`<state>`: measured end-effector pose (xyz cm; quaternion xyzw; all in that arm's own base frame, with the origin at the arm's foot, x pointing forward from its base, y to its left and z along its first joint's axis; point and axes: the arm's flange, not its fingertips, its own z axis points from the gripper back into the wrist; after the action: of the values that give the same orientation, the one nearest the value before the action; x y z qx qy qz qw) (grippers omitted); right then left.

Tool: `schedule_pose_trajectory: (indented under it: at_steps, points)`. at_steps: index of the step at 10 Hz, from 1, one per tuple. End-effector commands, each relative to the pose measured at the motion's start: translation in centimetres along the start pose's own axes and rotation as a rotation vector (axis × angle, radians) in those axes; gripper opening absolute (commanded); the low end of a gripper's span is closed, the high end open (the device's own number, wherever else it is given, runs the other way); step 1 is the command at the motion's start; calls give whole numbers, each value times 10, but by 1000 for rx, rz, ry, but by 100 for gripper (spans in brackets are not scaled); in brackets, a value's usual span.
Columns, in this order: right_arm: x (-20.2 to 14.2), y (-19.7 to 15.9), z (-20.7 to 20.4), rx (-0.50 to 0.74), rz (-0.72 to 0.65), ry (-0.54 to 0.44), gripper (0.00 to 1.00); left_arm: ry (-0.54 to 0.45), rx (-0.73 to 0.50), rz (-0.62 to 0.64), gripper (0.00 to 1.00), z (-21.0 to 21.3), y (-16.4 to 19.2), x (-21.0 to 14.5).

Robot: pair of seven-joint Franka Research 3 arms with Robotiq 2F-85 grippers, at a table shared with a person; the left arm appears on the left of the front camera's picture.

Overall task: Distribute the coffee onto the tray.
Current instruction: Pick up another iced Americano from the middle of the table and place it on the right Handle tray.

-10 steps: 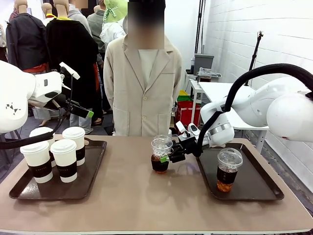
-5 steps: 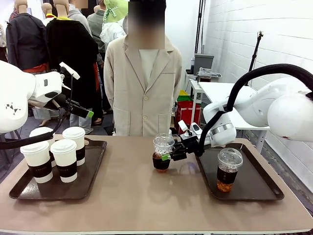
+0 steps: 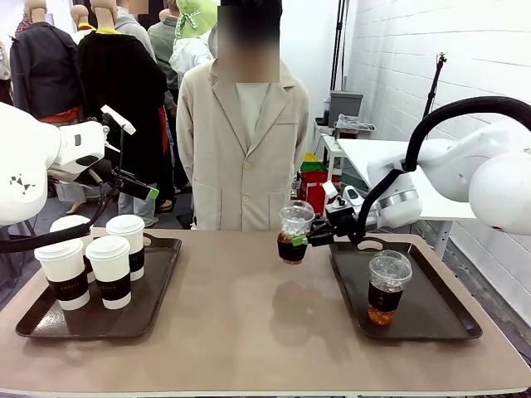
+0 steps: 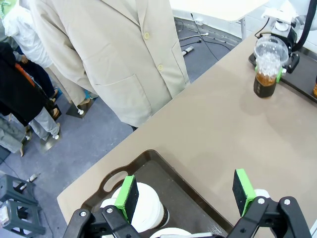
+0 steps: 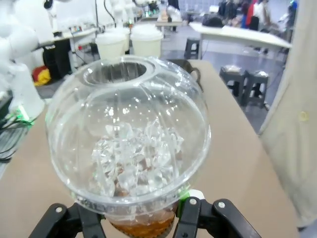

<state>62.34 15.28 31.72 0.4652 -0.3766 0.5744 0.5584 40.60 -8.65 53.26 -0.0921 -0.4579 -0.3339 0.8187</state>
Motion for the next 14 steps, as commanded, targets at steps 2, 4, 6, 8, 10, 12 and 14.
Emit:
schedule_pose_trajectory:
  at_steps: [2,4,6,8,10,12,14]
  points:
    - [-2,-7,44,-38,-28,-26,61,9,2,0,100,1,0,0]
    - [-15,-4,73,-86,-40,-11,61,9,2,0,100,1,0,0]
    - [-32,2,98,-128,-54,-3,61,9,2,0,100,1,0,0]
    - [-46,5,121,-155,-83,6,61,9,2,0,100,1,0,0]
    - [-60,12,133,-153,-84,33,61,9,2,0,100,1,0,0]
    - [-73,18,146,-176,-96,29,61,9,2,0,100,1,0,0]
    - [-84,24,157,-191,-104,39,61,9,2,0,100,1,0,0]
